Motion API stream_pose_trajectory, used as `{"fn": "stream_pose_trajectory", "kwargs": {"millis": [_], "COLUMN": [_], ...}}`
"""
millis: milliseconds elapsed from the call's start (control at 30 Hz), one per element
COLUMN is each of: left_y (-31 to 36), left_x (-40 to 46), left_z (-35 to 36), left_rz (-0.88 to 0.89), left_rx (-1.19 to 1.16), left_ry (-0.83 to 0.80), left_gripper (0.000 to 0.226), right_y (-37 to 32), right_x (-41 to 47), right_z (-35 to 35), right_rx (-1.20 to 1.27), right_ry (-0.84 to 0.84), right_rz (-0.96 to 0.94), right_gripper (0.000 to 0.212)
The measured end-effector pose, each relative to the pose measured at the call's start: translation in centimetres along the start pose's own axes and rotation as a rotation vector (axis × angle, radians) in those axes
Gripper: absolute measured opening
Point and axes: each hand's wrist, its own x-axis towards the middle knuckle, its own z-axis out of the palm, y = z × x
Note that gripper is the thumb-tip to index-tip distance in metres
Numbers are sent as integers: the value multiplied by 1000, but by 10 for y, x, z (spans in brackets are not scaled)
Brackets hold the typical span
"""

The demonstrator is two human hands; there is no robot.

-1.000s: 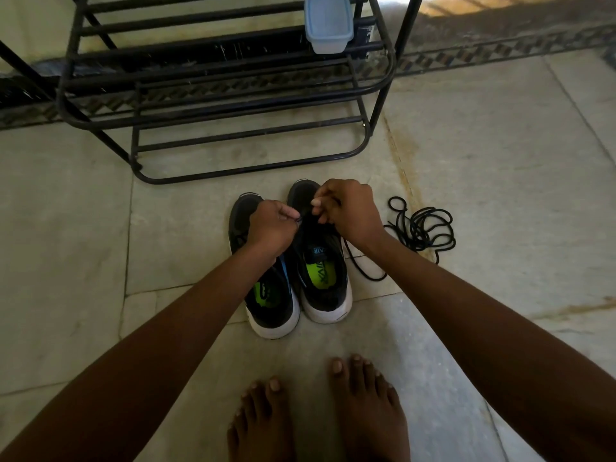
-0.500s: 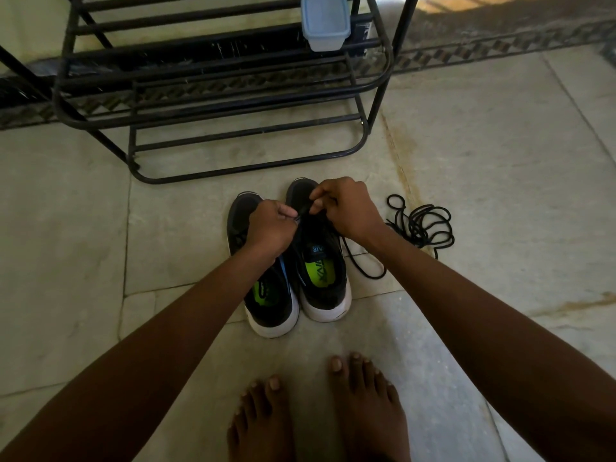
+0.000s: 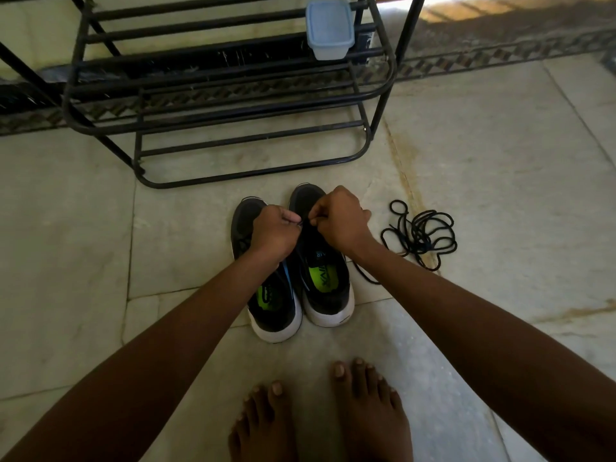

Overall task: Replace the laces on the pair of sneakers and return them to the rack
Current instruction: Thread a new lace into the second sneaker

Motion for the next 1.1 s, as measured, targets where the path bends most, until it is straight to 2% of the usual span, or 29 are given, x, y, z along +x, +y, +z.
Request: {"fn": "stream_pose_trajectory", "kwargs": {"millis": [400,667,833,967,1100], "left_y": [-5,-3,-2,-5,-5], "left_x": [2,1,-1,1,4], "left_z": [1,0,1,2,-3], "left_rz": [-10,3,16,23,112], "left_rx": [-48,-22,-6,2,116], "left_ry": [16,20,59,110,75], "left_gripper": [17,13,14,22,19], "right_y": [3,-4,-6,-5,-2], "right_x": [0,-6,-9,-7,-5], "right_z": [-3,-3,0,6,14], "right_rx": [48,-71,-65,47,80], "right_ry": [-39,-53,-63,-53,14], "right_rz": [16,-68,-67,-89,-99], "right_gripper": [11,10,12,33,42]}}
